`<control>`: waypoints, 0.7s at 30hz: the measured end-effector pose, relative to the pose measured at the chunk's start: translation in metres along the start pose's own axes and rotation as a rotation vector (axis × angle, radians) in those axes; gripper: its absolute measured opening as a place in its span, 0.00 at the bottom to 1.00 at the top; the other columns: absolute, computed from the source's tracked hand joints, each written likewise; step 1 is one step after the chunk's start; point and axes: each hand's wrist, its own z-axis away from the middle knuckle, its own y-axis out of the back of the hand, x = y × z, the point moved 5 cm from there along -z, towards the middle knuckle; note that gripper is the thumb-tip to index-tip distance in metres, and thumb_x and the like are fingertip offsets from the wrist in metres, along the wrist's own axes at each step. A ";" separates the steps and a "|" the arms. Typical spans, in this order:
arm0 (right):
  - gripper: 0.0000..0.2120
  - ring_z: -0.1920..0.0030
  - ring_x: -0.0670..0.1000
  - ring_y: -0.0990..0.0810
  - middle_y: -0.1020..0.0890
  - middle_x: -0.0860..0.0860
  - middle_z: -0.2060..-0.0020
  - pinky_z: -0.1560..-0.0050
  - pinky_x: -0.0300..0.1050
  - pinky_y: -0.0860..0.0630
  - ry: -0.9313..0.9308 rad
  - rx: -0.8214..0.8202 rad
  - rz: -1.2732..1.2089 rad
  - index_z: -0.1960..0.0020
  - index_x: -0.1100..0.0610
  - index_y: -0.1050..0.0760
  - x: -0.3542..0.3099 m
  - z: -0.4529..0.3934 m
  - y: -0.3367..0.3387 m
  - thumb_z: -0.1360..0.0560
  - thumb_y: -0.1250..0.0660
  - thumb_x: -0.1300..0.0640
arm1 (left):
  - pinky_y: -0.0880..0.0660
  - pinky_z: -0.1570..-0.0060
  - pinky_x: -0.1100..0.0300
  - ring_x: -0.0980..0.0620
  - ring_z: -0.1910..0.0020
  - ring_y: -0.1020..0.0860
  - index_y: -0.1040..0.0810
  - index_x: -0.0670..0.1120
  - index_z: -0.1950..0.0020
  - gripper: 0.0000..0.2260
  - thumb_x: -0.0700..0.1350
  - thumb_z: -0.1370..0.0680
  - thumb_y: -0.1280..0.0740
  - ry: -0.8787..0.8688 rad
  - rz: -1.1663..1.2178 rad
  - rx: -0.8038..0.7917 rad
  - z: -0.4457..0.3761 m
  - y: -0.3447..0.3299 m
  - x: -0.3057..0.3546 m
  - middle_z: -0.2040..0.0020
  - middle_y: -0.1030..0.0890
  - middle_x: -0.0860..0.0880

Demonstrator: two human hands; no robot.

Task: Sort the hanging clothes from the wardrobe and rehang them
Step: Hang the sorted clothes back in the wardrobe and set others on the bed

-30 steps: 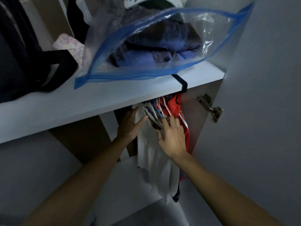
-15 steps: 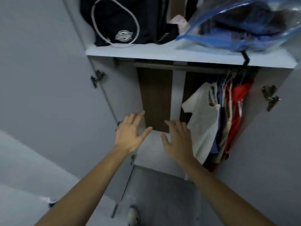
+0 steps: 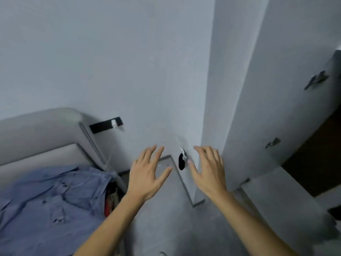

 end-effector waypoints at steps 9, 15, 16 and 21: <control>0.24 0.38 0.54 0.26 0.24 0.47 0.38 0.41 0.53 0.29 0.428 -0.326 -0.193 0.29 0.50 0.27 -0.208 0.009 -0.162 0.22 0.35 0.42 | 0.30 0.31 0.45 0.48 0.22 0.36 0.39 0.58 0.17 0.33 0.71 0.19 0.46 0.644 -0.188 0.184 0.182 0.109 -0.213 0.21 0.33 0.52; 0.25 0.36 0.54 0.27 0.25 0.46 0.37 0.41 0.55 0.27 0.670 -0.508 -0.266 0.28 0.49 0.28 -0.333 0.037 -0.247 0.22 0.37 0.41 | 0.32 0.27 0.45 0.48 0.21 0.38 0.42 0.58 0.16 0.34 0.73 0.19 0.49 0.944 -0.214 0.272 0.294 0.141 -0.284 0.20 0.35 0.52; 0.25 0.36 0.54 0.27 0.25 0.45 0.37 0.40 0.55 0.27 0.704 -0.528 -0.271 0.28 0.49 0.28 -0.352 0.040 -0.260 0.22 0.37 0.40 | 0.32 0.27 0.45 0.48 0.21 0.38 0.42 0.58 0.16 0.34 0.73 0.19 0.49 0.982 -0.211 0.284 0.306 0.143 -0.295 0.21 0.35 0.52; 0.25 0.35 0.53 0.27 0.25 0.45 0.37 0.40 0.55 0.28 0.857 -0.596 -0.275 0.28 0.49 0.28 -0.434 0.041 -0.329 0.21 0.38 0.40 | 0.29 0.30 0.46 0.49 0.23 0.34 0.39 0.57 0.17 0.34 0.72 0.19 0.47 1.127 -0.192 0.337 0.348 0.150 -0.367 0.23 0.32 0.52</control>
